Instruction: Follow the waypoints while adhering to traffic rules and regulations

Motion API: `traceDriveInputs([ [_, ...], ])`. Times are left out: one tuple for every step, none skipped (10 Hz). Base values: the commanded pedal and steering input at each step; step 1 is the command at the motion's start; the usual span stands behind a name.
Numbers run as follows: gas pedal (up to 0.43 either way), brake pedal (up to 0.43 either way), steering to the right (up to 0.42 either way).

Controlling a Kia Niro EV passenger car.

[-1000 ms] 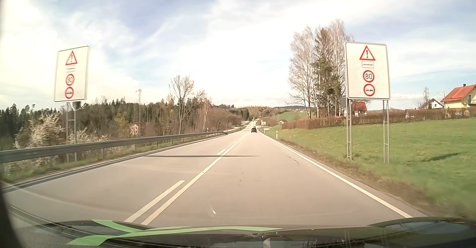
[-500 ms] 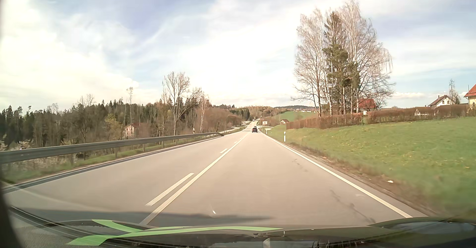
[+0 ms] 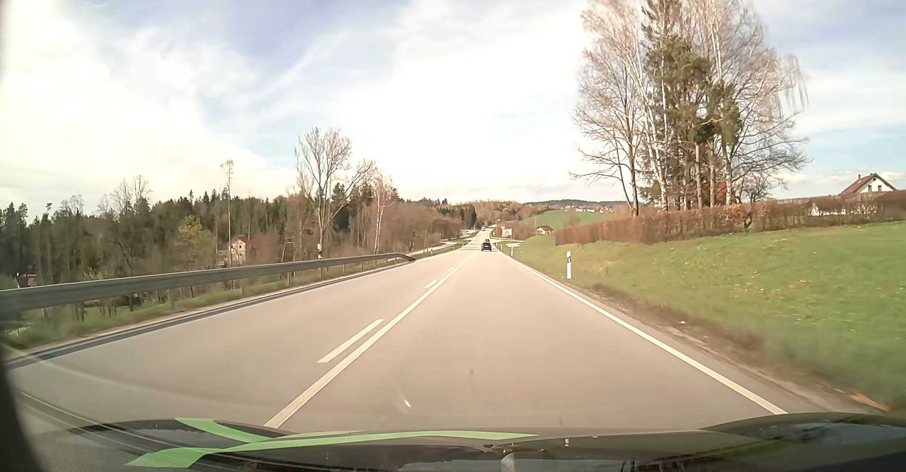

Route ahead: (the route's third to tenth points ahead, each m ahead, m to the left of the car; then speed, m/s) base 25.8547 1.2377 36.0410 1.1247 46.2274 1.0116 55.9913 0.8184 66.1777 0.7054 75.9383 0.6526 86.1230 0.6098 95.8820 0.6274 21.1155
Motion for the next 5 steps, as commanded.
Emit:
traceDriveInputs([
  [0.000,0.000,-0.002],
  [0.000,0.000,-0.002],
  [0.000,0.000,-0.002],
  [0.000,0.000,-0.002],
  [0.000,0.000,-0.002],
])
